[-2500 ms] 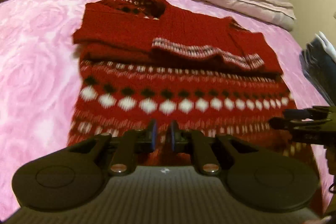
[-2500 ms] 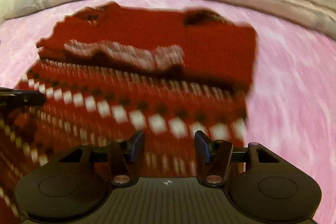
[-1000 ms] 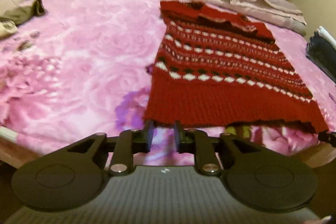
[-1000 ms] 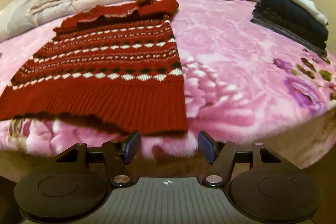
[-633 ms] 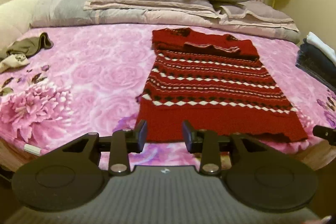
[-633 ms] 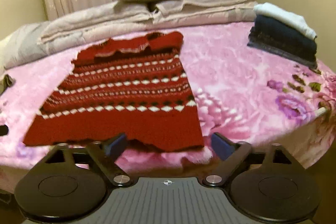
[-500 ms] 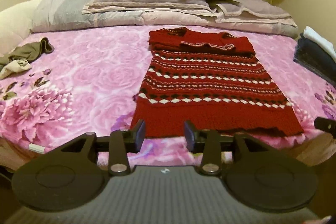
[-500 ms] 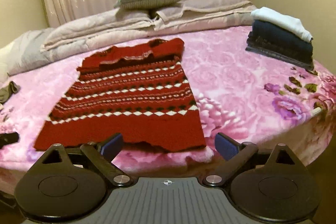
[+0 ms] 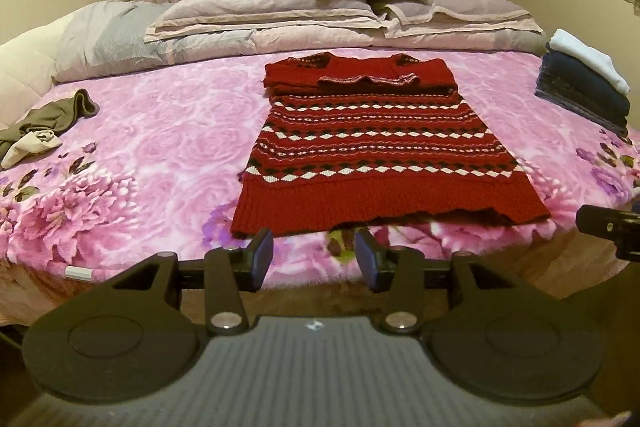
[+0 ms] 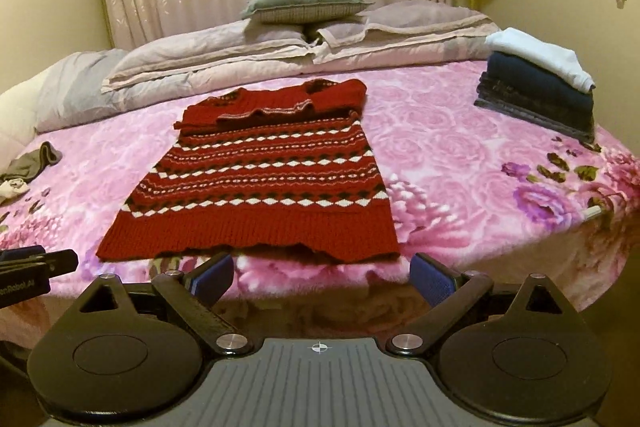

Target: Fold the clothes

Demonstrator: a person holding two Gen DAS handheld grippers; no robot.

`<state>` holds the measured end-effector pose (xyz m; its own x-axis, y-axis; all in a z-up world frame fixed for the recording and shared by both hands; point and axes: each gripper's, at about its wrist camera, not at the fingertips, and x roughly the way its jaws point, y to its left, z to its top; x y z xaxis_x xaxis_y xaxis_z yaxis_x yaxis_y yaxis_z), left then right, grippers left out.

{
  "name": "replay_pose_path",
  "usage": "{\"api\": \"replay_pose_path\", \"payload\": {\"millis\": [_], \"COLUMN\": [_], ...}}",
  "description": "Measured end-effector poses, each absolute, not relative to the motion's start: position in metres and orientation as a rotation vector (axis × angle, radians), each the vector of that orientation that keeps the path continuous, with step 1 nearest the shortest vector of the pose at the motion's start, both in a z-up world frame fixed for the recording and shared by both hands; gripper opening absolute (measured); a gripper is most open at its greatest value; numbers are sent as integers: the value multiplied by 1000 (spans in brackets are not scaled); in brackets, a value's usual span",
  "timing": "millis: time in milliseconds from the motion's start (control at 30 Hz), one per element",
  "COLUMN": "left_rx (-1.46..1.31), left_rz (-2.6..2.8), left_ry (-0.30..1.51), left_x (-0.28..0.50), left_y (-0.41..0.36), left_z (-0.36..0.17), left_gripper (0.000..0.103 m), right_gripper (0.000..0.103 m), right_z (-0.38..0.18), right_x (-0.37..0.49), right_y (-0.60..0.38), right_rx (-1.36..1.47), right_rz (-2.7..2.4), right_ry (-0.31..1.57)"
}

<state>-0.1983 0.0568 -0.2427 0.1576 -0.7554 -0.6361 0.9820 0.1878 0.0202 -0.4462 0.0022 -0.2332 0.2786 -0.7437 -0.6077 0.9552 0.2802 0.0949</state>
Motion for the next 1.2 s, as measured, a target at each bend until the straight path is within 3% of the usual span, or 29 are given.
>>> {"api": "replay_pose_path", "payload": {"millis": [1200], "left_rx": [412], "left_rz": [-1317], "left_ry": [543], "left_x": [-188], "left_y": [85], "left_z": [-225], "left_gripper": [45], "right_gripper": [98], "right_z": [-215], "right_x": [-440], "right_y": [18], "right_rx": [443], "right_rz": [-1172], "right_ry": [483]}}
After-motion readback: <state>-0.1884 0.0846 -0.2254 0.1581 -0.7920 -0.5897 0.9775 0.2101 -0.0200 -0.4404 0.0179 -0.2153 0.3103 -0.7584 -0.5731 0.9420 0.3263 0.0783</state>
